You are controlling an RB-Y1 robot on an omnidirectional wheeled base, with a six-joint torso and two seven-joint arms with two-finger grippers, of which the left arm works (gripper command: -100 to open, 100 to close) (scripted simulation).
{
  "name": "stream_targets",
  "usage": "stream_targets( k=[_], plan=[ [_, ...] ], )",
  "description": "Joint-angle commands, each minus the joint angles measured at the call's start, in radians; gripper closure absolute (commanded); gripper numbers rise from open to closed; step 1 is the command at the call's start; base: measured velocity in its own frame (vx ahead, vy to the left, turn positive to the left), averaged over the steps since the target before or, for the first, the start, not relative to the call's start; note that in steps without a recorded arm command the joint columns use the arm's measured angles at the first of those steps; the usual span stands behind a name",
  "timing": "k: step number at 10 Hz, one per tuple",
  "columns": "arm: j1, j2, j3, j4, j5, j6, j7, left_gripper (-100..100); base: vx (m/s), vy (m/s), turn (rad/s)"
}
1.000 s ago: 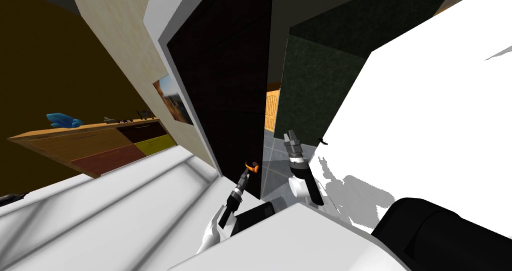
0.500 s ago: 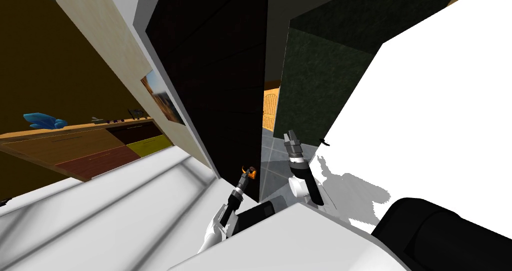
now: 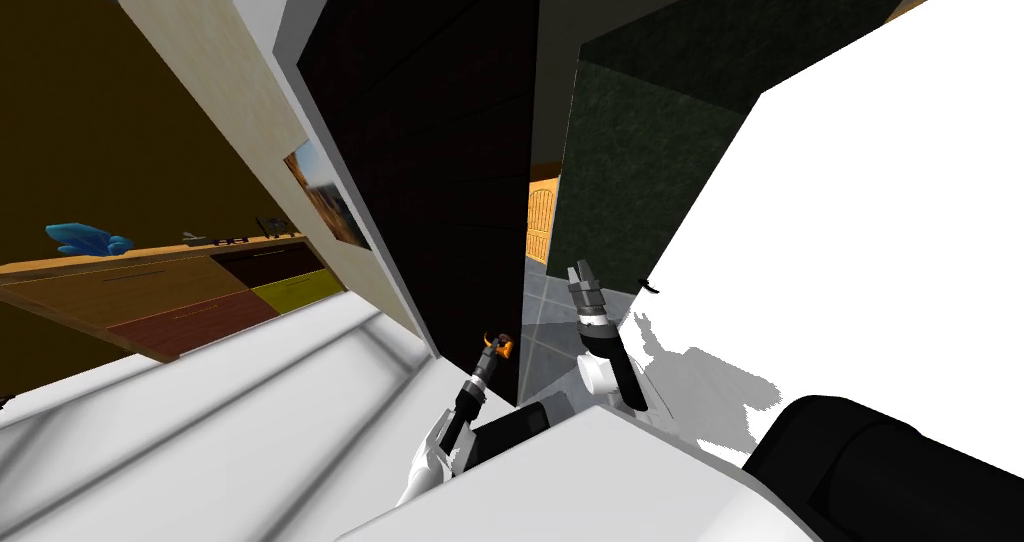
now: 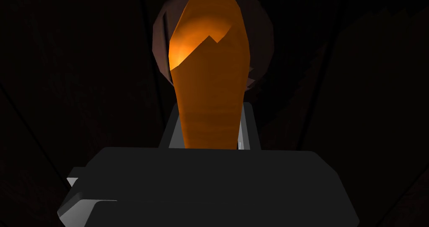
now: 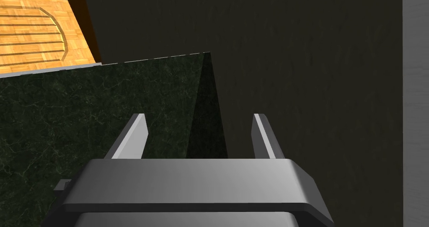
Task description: Push the door open
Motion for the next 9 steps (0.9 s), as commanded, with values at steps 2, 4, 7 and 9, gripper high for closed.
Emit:
stream_targets(
  k=[2, 4, 7, 9],
  plan=[
    [-0.004, 0.014, 0.022, 0.001, 0.011, -0.001, -0.008, 100, 0.112, -0.167, 0.044],
    [-0.005, 0.022, 0.04, 0.003, 0.02, -0.001, -0.017, 100, 0.114, -0.137, 0.025],
    [-0.006, 0.033, 0.078, 0.008, 0.039, 0.0, -0.034, 100, 0.131, -0.179, 0.043],
    [-0.007, 0.037, 0.103, 0.012, 0.052, 0.001, -0.047, 100, 0.154, -0.157, 0.055]
  ],
)
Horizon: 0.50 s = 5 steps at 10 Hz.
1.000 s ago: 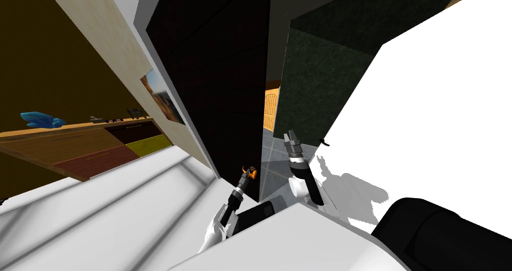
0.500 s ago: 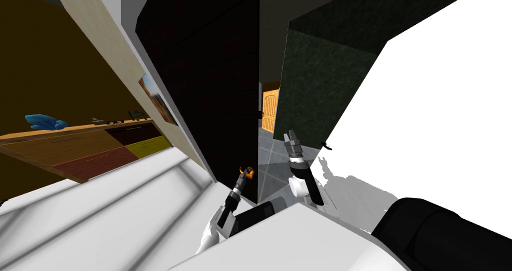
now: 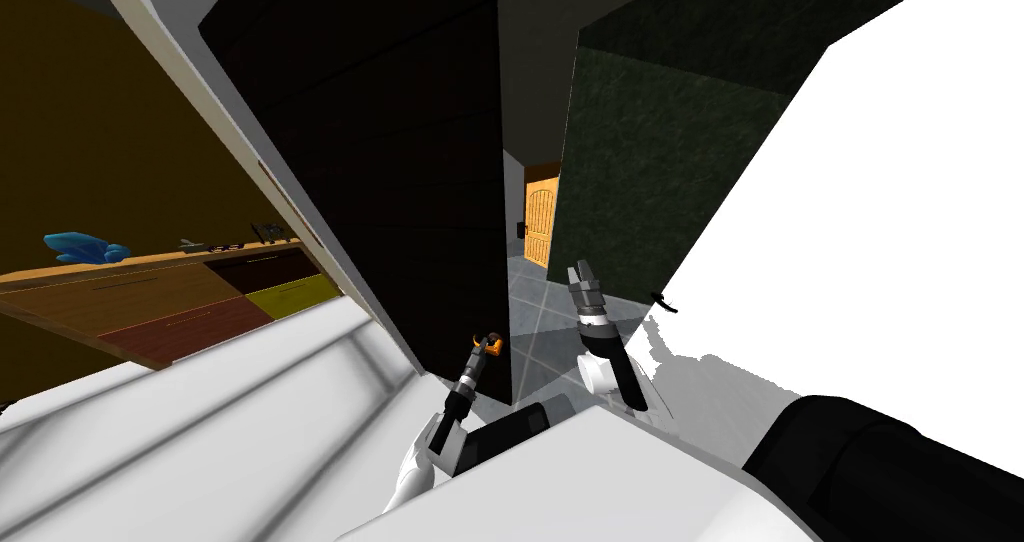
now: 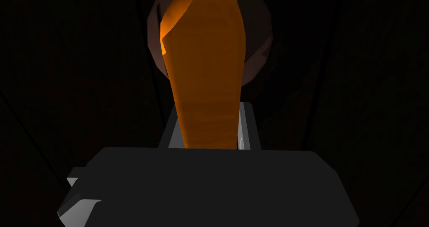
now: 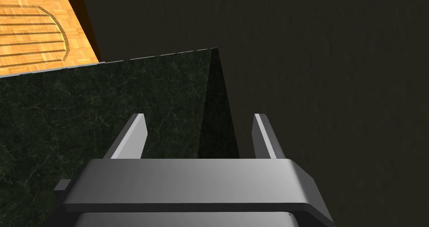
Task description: Push the door open
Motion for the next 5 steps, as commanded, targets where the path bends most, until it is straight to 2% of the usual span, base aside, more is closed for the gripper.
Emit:
stream_targets(
  k=[1, 3, 4, 5],
  plan=[
    [0.002, 0.016, 0.032, -0.022, 0.015, 0.012, -0.01, 100, 0.119, -0.131, 0.052],
    [0.002, 0.017, 0.059, -0.019, 0.028, 0.013, -0.023, 100, 0.129, -0.162, 0.06],
    [0.002, 0.017, 0.059, -0.019, 0.028, 0.013, -0.023, 100, 0.094, -0.106, 0.035],
    [0.002, 0.017, 0.059, -0.019, 0.028, 0.013, -0.023, 100, 0.048, -0.04, -0.02]
  ],
)
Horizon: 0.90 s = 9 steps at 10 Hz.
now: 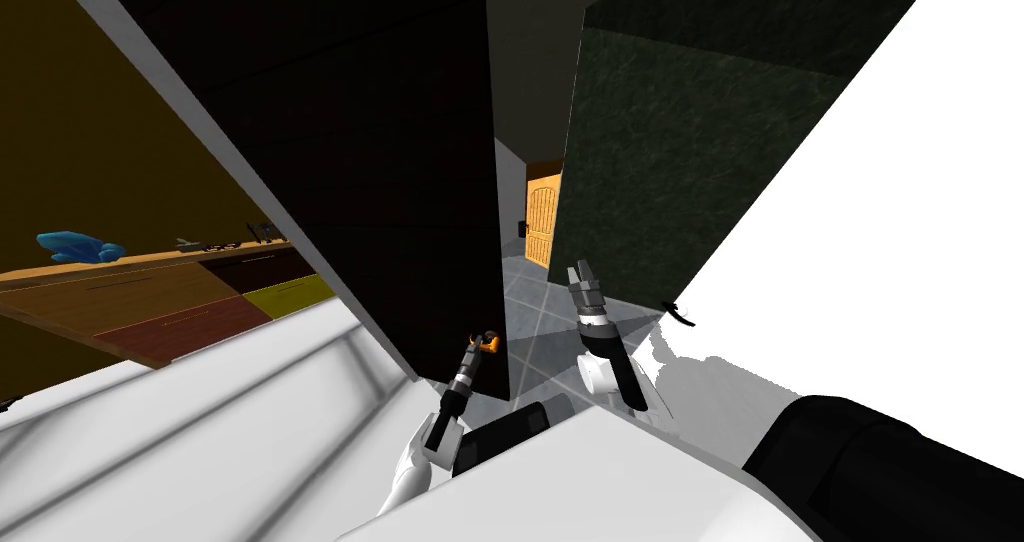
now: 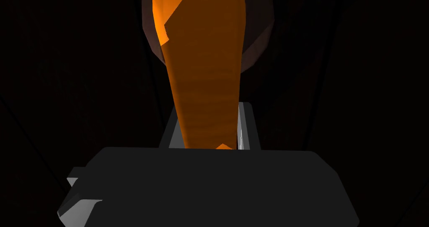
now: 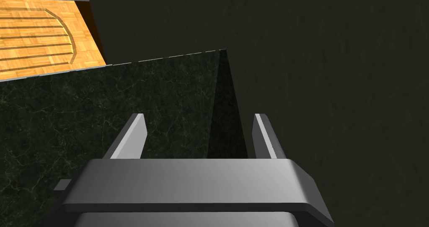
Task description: Push the door open
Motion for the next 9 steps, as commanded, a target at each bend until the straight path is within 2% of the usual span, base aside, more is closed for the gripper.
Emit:
stream_targets(
  k=[1, 2, 5, 8, 9],
  plan=[
    [0.001, 0.008, 0.035, -0.005, 0.017, 0.004, -0.013, 100, 0.115, -0.124, 0.053],
    [0.001, 0.008, 0.035, -0.005, 0.017, 0.004, -0.013, 100, 0.107, -0.13, 0.067],
    [0.0, 0.0, 0.078, 0.001, 0.038, 0.006, -0.033, 100, 0.099, -0.125, 0.05],
    [-0.001, -0.01, 0.108, 0.005, 0.053, 0.006, -0.047, 100, 0.117, -0.157, 0.052],
    [-0.001, -0.01, 0.108, 0.005, 0.053, 0.006, -0.047, 100, 0.093, -0.113, 0.04]
  ],
)
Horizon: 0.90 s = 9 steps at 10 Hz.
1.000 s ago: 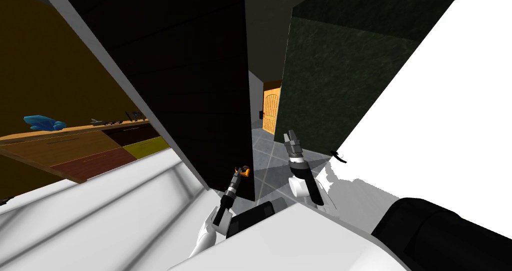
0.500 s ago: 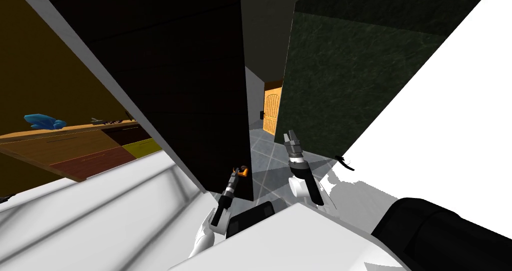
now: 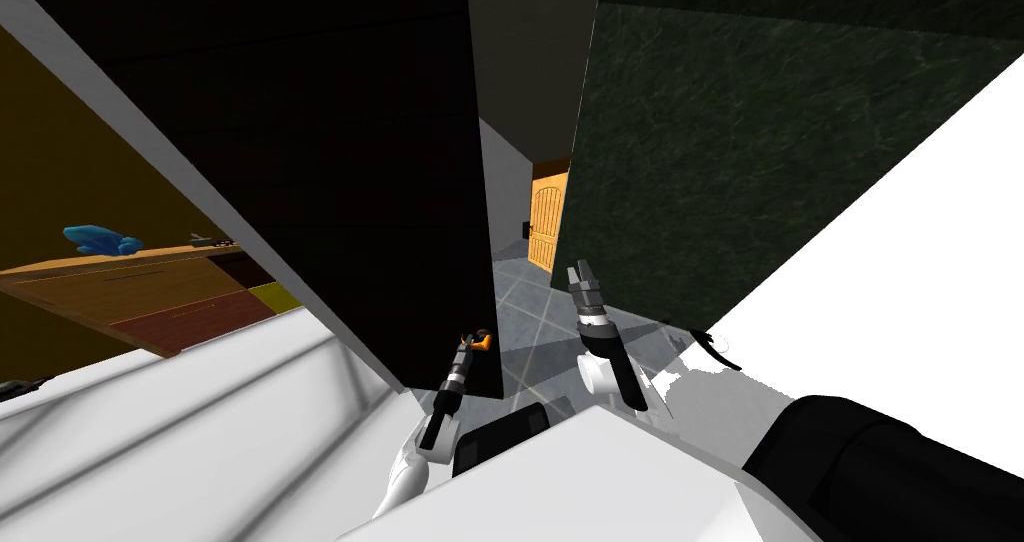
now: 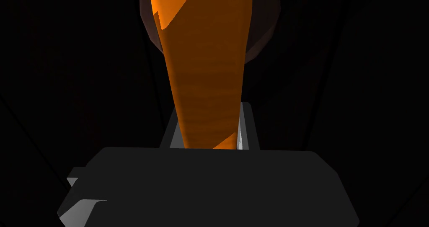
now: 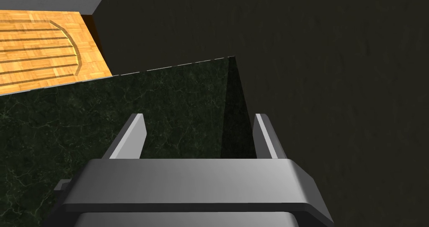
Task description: Push the door open
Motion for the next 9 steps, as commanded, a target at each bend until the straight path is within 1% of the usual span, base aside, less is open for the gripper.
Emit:
stream_targets(
  k=[1, 4, 5, 6, 8, 9],
  plan=[
    [0.005, -0.008, 0.02, -0.016, 0.009, 0.011, -0.01, 100, 0.127, -0.121, 0.039],
    [0.004, -0.02, 0.041, -0.013, 0.02, 0.011, -0.02, 100, 0.104, -0.142, 0.054],
    [0.008, -0.008, 0.042, -0.017, 0.02, 0.015, -0.017, 100, 0.054, -0.048, 0.041],
    [0.007, 0.006, 0.06, -0.018, 0.028, 0.015, -0.023, 100, 0.099, -0.072, 0.045],
    [0.006, 0.016, 0.074, -0.016, 0.036, 0.015, -0.029, 100, 0.16, -0.101, 0.046],
    [0.006, 0.016, 0.074, -0.016, 0.036, 0.015, -0.029, 100, 0.109, -0.058, 0.013]
  ],
)
